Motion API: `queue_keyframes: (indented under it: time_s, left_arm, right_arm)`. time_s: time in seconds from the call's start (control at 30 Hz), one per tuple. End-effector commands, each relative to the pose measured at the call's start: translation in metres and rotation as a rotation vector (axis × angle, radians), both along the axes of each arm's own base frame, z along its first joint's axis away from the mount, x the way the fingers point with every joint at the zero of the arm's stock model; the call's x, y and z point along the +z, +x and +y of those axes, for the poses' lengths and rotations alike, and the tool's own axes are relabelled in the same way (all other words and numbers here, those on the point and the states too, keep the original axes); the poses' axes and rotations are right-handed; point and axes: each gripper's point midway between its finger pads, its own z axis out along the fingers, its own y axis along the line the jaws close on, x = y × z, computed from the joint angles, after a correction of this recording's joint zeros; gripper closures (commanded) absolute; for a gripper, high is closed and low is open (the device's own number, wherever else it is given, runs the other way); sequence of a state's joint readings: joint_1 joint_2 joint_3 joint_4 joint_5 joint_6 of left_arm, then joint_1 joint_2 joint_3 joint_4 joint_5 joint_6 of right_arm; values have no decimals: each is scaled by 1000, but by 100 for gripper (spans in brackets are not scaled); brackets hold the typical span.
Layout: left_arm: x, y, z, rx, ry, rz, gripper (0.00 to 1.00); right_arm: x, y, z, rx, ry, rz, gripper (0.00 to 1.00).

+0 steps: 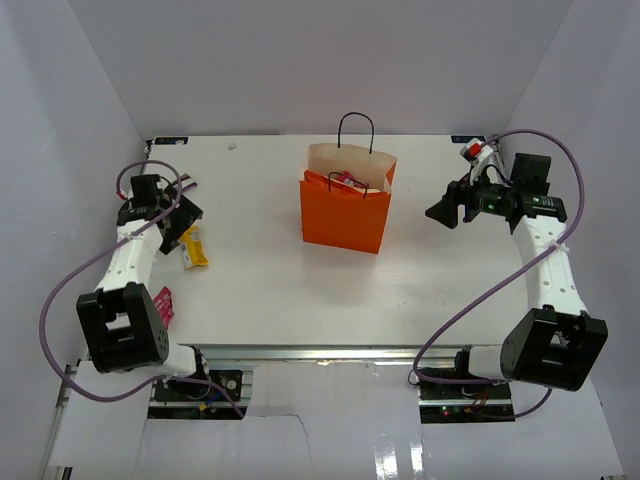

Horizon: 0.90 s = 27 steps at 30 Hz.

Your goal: Place the snacks into the paper bag

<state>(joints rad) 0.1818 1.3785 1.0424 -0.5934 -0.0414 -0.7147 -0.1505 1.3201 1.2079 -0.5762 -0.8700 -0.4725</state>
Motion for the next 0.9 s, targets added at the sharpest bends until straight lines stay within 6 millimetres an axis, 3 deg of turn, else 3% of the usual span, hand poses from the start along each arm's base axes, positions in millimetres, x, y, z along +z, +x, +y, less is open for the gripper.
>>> queue_keyframes:
  time_s: [0.0,0.17,0.33,0.67,0.87]
  left_arm:
    - [0,22,9,-153,61,-7,2]
    - [-40,23,22,-230,96,116,3]
    - [-77,20,14,-314,54,195,10]
    - [-97,19,21,-338,76,249,28]
    - [-103,15,18,-336,60,263,53]
  right_arm:
    - [11,-8,2,33,22,-48,23]
    - [10,-7,0,30,30,-40,23]
    - [9,-6,-1,26,38,-30,23]
    - [5,-7,-3,16,43,-9,24]
    - [5,-7,-3,14,48,-5,24]
